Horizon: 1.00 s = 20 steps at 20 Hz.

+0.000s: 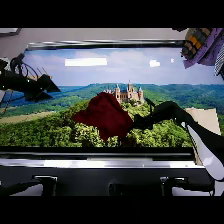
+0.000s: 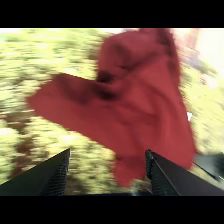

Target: Fold the clothes and pants, and hang the long-sleeved shirts on hangers.

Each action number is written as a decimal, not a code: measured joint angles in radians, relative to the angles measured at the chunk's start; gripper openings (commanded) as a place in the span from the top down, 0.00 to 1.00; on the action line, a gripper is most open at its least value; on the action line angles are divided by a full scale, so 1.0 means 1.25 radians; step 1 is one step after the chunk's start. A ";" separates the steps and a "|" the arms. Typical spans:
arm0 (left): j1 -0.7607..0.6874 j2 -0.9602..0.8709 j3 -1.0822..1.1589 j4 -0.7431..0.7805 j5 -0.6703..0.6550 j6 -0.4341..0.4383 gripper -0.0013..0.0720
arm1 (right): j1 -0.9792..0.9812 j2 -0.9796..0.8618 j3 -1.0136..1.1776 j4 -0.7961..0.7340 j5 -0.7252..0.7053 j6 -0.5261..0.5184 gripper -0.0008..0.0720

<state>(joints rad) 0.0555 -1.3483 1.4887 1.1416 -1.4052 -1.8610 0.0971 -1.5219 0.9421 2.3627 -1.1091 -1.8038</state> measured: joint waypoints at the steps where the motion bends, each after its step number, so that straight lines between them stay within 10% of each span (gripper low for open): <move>1: 0.025 -0.002 -0.040 0.001 0.019 0.015 0.25 | -0.001 0.010 0.000 -0.009 -0.007 0.005 0.94; 10: 0.083 -0.100 -0.325 -0.164 0.192 0.238 0.25 | -0.003 0.049 0.000 -0.034 -0.041 0.046 0.94; 20: 0.008 -0.204 -0.353 -0.236 0.272 0.291 0.26 | -0.003 0.067 0.000 -0.036 -0.067 0.081 0.94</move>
<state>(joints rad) 0.0658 -1.6032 1.0477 0.8463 -1.0657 -1.4979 0.0933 -1.4384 0.9421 2.3180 -1.1934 -1.7027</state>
